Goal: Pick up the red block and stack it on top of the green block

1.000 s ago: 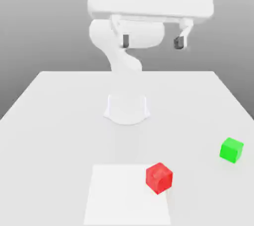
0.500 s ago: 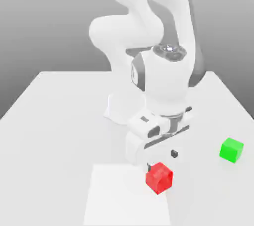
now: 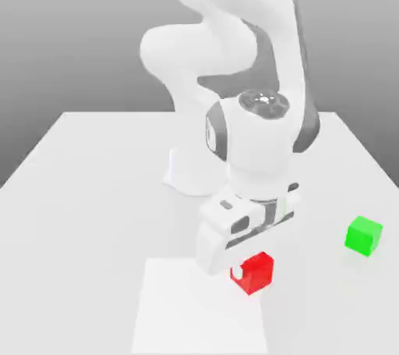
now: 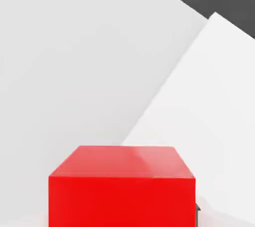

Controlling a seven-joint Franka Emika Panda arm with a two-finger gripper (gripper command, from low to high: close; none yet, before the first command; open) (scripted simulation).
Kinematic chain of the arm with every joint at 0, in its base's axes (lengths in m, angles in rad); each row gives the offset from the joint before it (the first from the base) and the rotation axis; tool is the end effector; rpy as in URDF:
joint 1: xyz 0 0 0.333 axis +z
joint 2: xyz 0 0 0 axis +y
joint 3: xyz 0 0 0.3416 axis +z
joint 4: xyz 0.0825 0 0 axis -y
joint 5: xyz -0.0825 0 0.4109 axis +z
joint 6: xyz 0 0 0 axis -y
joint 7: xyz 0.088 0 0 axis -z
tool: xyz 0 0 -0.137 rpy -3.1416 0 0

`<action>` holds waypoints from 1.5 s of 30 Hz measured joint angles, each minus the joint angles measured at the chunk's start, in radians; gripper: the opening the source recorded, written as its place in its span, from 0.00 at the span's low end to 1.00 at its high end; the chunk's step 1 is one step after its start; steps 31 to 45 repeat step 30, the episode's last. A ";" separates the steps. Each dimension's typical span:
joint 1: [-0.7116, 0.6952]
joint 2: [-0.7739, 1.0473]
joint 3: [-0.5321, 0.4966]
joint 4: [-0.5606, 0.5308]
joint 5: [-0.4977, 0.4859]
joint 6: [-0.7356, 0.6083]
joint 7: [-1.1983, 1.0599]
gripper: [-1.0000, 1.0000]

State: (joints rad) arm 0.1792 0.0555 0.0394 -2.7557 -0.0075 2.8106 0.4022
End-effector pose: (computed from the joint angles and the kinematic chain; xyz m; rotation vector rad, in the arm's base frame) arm 0.3909 0.0875 0.1706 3.1289 -0.2770 -0.0007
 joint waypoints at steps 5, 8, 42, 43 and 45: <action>0.156 -0.056 0.098 0.017 0.014 -0.071 0.020 0.00; 0.269 -0.072 0.148 0.032 0.023 -0.103 0.037 0.00; 0.515 0.013 0.187 0.069 -0.040 -0.057 0.127 1.00; 0.515 0.013 0.187 0.069 -0.040 -0.057 0.127 1.00; 0.515 0.013 0.187 0.069 -0.040 -0.057 0.127 1.00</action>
